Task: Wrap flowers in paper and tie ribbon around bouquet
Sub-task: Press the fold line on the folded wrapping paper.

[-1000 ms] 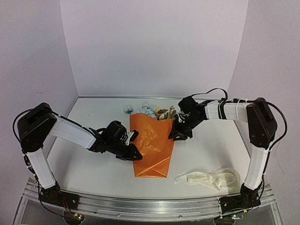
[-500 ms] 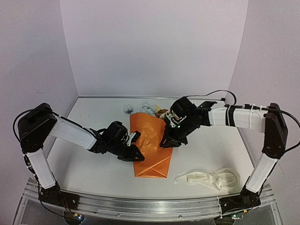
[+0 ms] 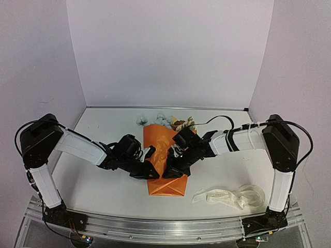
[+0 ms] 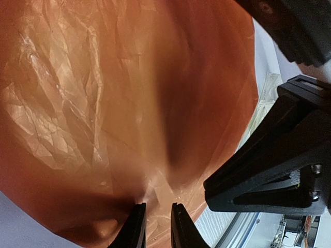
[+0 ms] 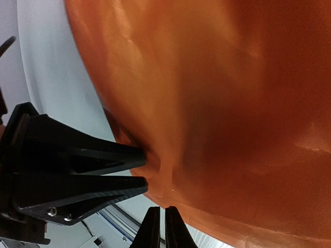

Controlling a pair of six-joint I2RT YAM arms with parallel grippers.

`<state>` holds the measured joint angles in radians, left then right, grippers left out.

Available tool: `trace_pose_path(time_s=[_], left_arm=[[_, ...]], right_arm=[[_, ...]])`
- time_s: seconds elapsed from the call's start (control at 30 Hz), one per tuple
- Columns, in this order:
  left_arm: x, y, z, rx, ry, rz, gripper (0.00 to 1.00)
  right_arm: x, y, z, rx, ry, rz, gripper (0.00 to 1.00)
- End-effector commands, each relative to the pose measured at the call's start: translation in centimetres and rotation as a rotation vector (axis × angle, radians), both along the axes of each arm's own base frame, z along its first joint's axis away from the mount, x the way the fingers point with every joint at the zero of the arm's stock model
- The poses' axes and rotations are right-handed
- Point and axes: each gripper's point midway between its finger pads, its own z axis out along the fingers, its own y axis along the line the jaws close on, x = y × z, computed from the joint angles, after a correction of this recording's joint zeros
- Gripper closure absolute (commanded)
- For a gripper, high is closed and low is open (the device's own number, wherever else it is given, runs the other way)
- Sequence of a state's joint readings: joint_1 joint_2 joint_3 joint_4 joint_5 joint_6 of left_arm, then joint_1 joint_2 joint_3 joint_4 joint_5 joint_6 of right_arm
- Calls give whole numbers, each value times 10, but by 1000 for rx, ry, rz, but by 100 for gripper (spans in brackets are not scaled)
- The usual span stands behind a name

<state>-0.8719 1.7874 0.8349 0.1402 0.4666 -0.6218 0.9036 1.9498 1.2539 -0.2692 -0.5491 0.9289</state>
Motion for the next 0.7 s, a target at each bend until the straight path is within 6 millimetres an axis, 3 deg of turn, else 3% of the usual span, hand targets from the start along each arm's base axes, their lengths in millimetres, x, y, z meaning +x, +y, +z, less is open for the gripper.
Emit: trace_pose_path(time_s=[0.0,0.13,0.3,0.47,0.67], left_arm=[[-6,2,-2,0,-20,-33,82],[-5,0,0,2,-25,-42,82],[-4,-4,-1,-8,-16,-50,81],[6,-5,-5,-33,19,-24,80],[28,9,-14,-54,84,31,78]], right_arm=[[1,6,-16,26,19,-52,95],[-4,-7,-42,-29,30,-62,96],[-8,-17,-59,-67,39,-70,96],[-10,-21,-63,-79,38,-70,97],[-14,-23,-64,-79,46,-59,97]])
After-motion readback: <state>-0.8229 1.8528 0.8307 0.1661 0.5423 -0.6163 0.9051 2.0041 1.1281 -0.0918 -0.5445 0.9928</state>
